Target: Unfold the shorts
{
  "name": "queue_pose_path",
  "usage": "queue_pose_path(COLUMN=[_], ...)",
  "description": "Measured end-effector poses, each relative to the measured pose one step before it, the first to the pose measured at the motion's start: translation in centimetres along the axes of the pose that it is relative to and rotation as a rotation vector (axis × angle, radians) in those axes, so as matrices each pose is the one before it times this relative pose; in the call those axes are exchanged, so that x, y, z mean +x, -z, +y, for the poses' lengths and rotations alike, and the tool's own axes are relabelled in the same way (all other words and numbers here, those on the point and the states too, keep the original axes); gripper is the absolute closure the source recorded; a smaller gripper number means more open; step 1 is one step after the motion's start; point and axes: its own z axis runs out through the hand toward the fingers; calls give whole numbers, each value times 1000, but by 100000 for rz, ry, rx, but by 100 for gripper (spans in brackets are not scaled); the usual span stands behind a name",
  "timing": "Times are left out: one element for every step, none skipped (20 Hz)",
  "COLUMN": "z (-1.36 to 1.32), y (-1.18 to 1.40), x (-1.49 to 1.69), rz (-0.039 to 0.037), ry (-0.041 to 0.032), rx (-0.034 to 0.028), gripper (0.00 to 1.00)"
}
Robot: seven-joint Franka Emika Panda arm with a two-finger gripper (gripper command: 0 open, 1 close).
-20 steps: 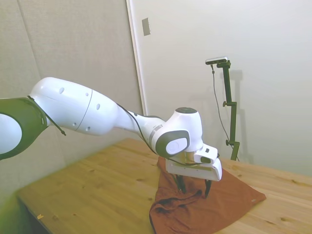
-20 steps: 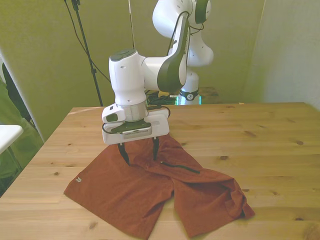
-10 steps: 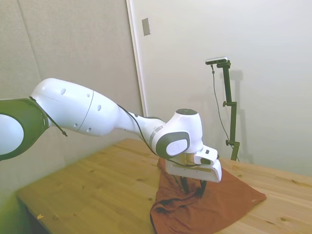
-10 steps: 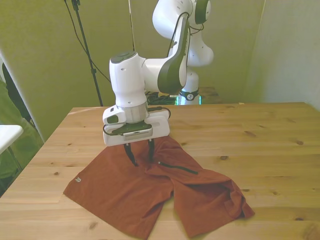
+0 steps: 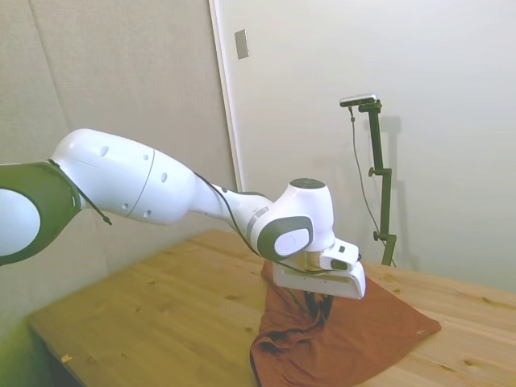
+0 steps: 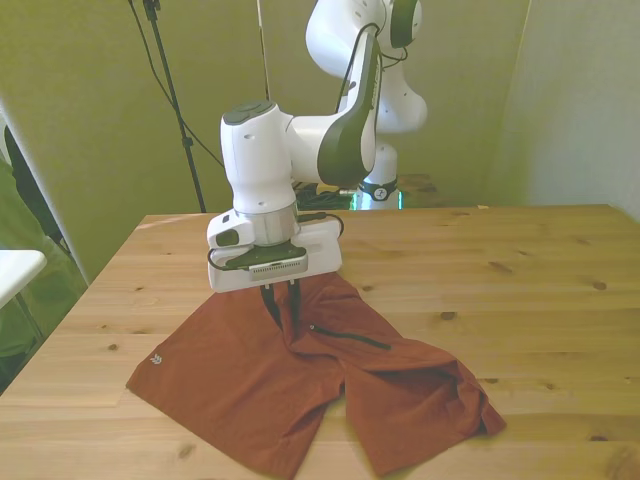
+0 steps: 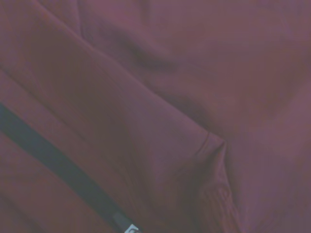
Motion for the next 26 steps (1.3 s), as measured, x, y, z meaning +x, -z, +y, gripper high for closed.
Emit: queue_pose_path(z=[-103, -100, -128, -124, -261, -510, -693, -1080, -1432, -1657, -2115, -2210, -2292, -2333, -2180, -1920, -1615, -1257, -858, -469, -192, -90, -73, -45, -76, -58], y=[332, 426, 502, 565, 643, 652, 723, 704, 696, 700, 704, 587, 432, 246, 31, -90, -152, -132, -120, -95, -132, -185, -233, -212, -210, -151], x=[-10, -19, -62, -183, -291, -388, -535, -769, -1007, -1180, -1529, -1681, -1950, -2077, -2149, -2119, -1960, -1734, -1543, -1330, -1180, -1099, -986, -818, -718, -600], rz=[408, 502, 433, 334, 431, 478, 536, 495, 402, 365, 229, 347, 119, 120, -460, -687, -549, -301, -664, -601, -557, -474, -364, -146, -184, -152], ry=[339, 243, 0, 160, 540, 854, 775, 1512, 1748, 2189, 3075, 3360, 3689, 3926, 3996, 3876, 3450, 2911, 2324, 1724, 1250, 1139, 997, 717, 586, 475], rx=[-212, -396, -218, -311, -475, -362, -306, -831, -862, -755, -463, -941, -1202, -1267, -1179, -1040, -822, -649, -299, -352, -512, -657, -587, -313, -210, -216], gripper=[100, 100, 100, 100, 100, 100, 100, 100, 100, 100, 100, 100, 100, 100, 100, 100, 100, 100, 100, 100, 100, 100, 100, 100, 100, 0])
